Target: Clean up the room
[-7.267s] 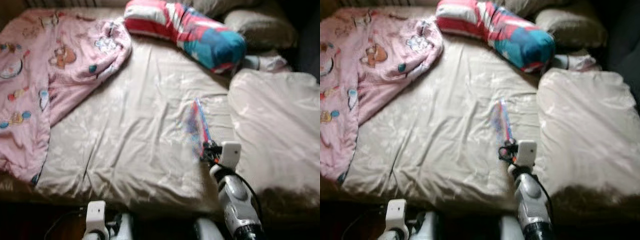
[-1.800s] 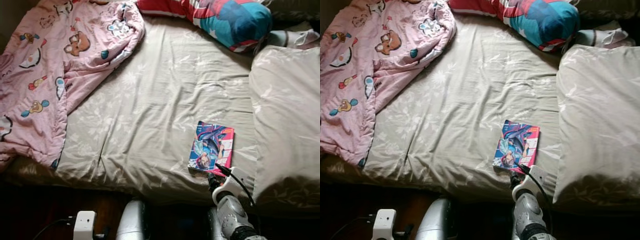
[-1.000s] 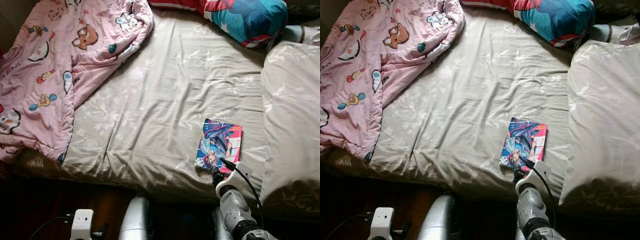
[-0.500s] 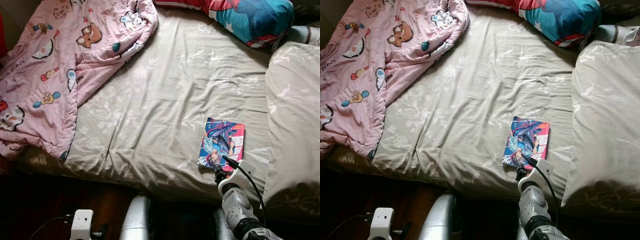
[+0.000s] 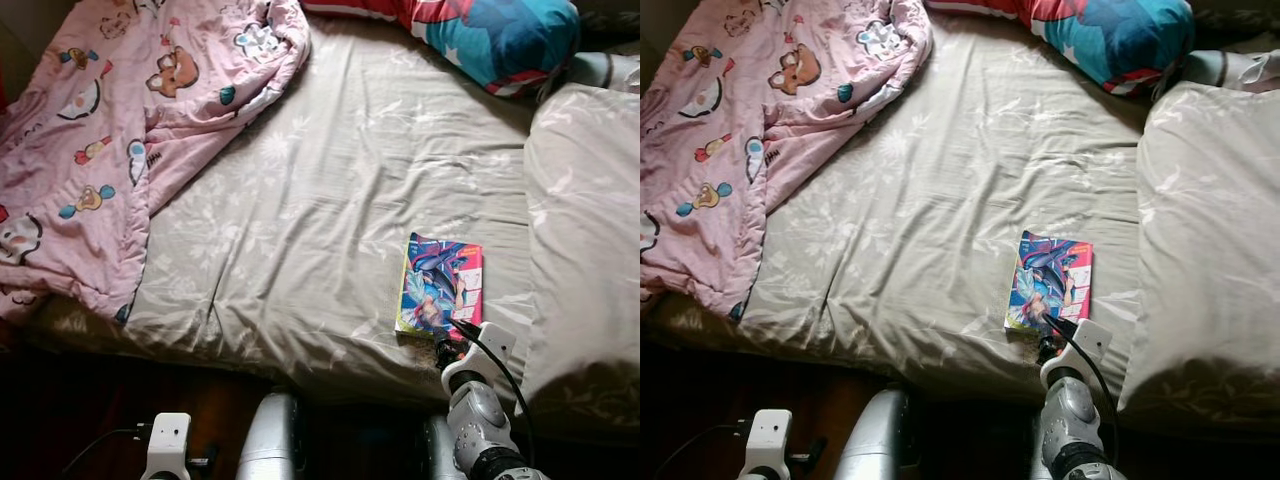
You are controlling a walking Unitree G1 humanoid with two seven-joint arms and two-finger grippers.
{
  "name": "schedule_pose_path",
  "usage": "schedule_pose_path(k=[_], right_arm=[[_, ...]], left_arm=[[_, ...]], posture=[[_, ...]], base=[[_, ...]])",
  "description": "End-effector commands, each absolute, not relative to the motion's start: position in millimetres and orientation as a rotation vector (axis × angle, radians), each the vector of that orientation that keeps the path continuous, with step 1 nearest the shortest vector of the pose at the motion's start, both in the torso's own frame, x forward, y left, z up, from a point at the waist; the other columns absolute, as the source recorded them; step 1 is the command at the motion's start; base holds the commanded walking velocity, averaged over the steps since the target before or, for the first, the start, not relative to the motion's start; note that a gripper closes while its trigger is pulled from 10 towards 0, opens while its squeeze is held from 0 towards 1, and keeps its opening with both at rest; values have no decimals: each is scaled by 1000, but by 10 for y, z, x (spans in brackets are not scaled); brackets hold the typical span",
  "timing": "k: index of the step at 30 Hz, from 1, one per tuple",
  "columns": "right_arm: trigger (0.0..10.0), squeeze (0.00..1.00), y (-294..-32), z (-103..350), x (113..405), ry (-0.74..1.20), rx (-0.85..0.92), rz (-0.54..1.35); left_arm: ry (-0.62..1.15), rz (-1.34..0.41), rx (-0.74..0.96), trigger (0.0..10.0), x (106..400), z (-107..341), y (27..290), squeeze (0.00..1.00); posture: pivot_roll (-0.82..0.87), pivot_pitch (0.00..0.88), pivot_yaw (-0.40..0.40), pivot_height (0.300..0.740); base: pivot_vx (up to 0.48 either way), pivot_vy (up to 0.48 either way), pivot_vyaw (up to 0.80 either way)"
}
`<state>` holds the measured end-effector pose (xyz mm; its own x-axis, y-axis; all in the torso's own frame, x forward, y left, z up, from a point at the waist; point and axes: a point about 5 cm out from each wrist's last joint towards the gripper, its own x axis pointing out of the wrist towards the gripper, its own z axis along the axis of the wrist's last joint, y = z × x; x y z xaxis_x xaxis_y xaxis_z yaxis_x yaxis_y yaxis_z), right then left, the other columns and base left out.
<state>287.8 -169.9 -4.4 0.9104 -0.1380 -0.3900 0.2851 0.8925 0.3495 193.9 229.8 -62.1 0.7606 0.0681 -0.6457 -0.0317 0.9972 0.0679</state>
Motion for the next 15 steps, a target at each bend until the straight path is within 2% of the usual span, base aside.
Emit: schedule_pose_path(k=[1,12,15], right_arm=[[10000,0,-1619,-140,2781,406,404,-203],[10000,0,-1560,-88,2833,391,346,-111],[10000,0,-1562,-26,2867,335,311,-77]], left_arm=[[770,88,39,10000,1785,-709,2327,0],[764,108,16,10000,1837,-705,2266,0],[756,107,8,10000,1849,-703,2241,0]], posture=[[62,237,95,637],[41,220,59,637],[34,218,51,637]], base=[[0,0,0],[0,0,0],[0,0,0]])
